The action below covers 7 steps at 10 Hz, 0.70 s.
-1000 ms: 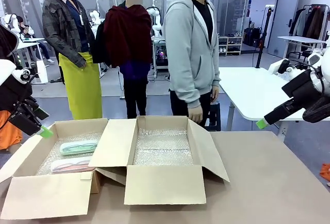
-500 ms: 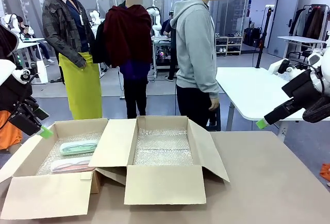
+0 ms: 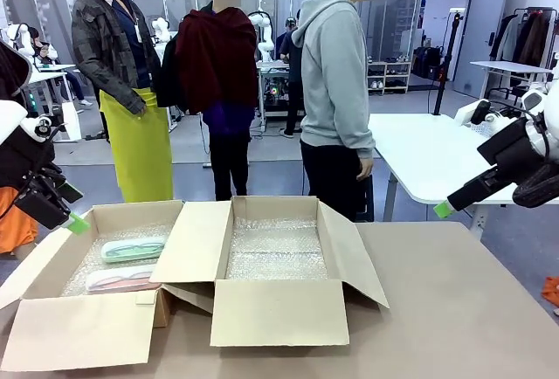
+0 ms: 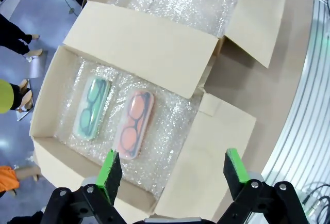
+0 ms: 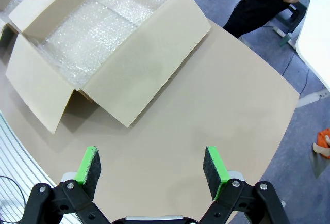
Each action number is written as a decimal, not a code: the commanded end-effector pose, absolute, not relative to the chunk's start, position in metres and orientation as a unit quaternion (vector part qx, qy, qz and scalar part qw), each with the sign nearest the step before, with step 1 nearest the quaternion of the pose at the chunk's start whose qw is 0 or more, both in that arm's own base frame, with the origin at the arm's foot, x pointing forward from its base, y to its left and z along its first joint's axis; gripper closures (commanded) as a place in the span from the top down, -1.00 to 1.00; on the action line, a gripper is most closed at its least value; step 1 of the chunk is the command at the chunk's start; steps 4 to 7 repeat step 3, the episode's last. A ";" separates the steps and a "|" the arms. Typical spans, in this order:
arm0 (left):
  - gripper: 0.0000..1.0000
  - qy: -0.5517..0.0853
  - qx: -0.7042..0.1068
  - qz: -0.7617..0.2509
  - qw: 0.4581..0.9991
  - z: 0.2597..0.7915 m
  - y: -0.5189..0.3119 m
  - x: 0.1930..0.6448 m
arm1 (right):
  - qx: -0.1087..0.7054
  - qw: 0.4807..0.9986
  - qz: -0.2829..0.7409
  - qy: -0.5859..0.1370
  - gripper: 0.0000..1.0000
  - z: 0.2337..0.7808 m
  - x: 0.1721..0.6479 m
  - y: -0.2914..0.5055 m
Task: Pack the glasses set securely to prepare it for shipping.
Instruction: Position the Package Box on the left side of the table.
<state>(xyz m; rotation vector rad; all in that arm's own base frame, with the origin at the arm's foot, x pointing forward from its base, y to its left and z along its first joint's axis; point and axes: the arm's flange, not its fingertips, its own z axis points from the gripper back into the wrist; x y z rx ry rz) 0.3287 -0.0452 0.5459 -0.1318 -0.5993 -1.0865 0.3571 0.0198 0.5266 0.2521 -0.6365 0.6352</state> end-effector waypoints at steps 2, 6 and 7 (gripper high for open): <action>1.00 -0.283 -0.054 -0.501 0.816 0.547 -0.046 0.326 | 0.121 0.897 0.297 -0.305 1.00 0.528 0.355 0.022; 1.00 -0.283 -0.054 -0.501 0.816 0.547 -0.046 0.326 | 0.121 0.897 0.297 -0.305 1.00 0.528 0.355 0.022; 1.00 -0.283 -0.054 -0.501 0.816 0.547 -0.046 0.326 | 0.121 0.897 0.297 -0.305 1.00 0.528 0.355 0.022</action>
